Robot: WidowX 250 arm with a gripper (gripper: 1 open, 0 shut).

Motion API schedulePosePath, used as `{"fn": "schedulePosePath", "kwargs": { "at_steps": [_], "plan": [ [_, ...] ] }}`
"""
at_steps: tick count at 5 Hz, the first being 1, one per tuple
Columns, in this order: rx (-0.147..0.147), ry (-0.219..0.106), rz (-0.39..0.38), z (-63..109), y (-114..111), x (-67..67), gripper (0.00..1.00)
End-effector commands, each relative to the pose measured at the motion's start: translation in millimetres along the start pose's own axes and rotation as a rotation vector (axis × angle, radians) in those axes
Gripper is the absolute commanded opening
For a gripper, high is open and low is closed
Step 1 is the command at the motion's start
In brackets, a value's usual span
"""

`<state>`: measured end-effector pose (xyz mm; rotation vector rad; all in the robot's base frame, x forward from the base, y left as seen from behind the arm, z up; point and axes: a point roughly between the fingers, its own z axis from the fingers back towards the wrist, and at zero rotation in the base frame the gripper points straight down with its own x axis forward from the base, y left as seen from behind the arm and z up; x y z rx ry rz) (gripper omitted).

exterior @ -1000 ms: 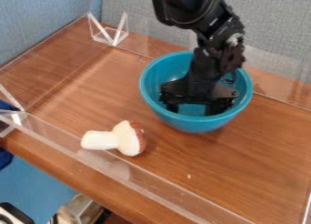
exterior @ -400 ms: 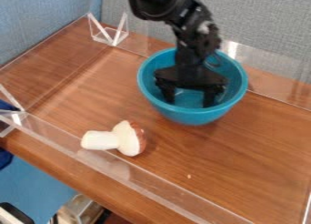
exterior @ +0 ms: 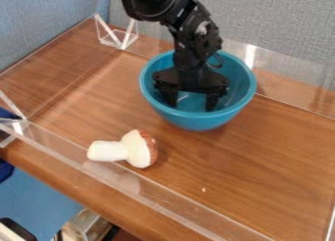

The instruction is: Remove the mushroom from inside the blue bowl and put it on the table

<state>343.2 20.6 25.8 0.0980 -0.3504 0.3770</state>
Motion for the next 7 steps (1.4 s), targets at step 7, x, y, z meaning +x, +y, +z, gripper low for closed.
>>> {"fn": "schedulePosePath", "kwargs": {
  "at_steps": [7],
  "plan": [
    [0.085,0.012,0.204,3.9,25,33.3,1.0]
  ]
}}
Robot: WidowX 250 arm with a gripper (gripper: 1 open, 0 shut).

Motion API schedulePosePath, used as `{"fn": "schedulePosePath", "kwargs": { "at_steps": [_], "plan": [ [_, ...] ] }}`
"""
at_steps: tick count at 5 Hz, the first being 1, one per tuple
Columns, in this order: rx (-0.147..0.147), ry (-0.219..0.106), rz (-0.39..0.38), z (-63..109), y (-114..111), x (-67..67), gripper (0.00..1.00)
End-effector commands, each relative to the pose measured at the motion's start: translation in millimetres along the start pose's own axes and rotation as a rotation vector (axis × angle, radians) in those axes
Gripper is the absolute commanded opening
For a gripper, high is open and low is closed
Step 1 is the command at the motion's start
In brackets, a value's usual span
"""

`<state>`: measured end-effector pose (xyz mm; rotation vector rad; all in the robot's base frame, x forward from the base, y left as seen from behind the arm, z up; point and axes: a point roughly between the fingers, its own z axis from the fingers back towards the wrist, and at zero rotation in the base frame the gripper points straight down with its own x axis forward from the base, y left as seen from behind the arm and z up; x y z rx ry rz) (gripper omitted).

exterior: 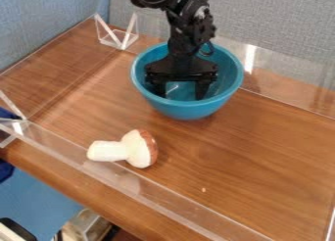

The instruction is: Remove the mushroom from inside the blue bowl and put it on the table

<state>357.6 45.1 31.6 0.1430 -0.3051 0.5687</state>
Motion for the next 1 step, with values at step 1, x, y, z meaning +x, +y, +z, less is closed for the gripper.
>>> {"fn": "schedulePosePath", "kwargs": {
  "at_steps": [1],
  "plan": [
    [-0.003,-0.027,0.028,4.8,7.2,13.0,1.0]
  ]
}}
